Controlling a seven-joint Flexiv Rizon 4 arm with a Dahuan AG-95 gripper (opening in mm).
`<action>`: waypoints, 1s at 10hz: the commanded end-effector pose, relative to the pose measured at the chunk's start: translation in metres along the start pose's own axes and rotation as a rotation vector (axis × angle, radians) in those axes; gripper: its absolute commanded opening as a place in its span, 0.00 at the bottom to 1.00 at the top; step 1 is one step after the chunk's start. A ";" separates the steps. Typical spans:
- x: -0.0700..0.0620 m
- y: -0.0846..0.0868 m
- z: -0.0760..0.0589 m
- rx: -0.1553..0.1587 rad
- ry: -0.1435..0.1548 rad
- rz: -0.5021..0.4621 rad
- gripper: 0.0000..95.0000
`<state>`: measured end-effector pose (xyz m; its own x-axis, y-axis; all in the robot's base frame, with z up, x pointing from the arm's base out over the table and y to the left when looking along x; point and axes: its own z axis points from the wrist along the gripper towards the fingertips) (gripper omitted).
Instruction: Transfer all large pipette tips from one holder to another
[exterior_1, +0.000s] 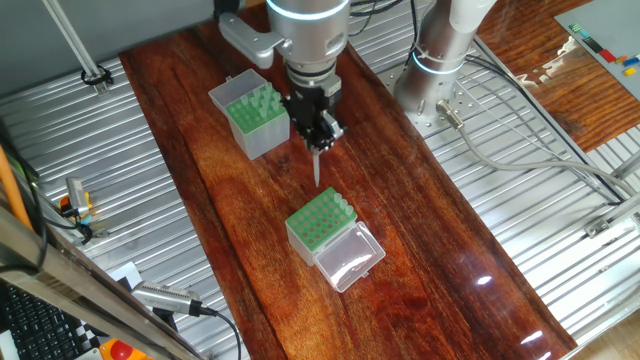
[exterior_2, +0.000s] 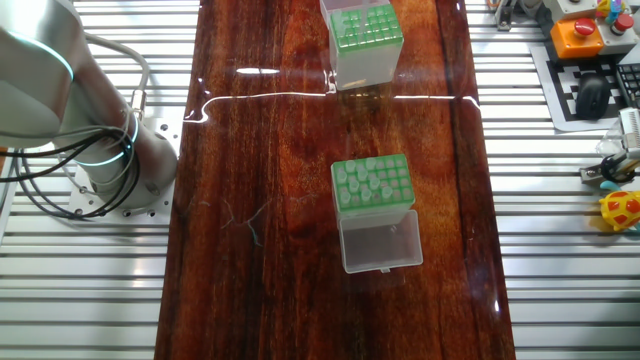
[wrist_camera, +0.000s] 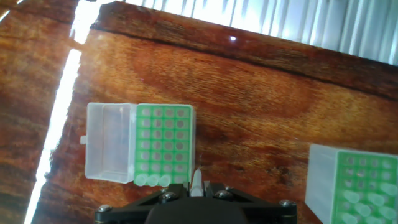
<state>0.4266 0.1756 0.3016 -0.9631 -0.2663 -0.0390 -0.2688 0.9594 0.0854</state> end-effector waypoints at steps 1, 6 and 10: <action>0.003 0.004 0.005 0.010 0.002 0.022 0.00; 0.013 0.011 0.009 0.012 -0.005 0.029 0.00; 0.018 0.017 0.014 0.014 -0.014 0.036 0.00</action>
<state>0.4049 0.1894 0.2870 -0.9720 -0.2291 -0.0518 -0.2324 0.9701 0.0705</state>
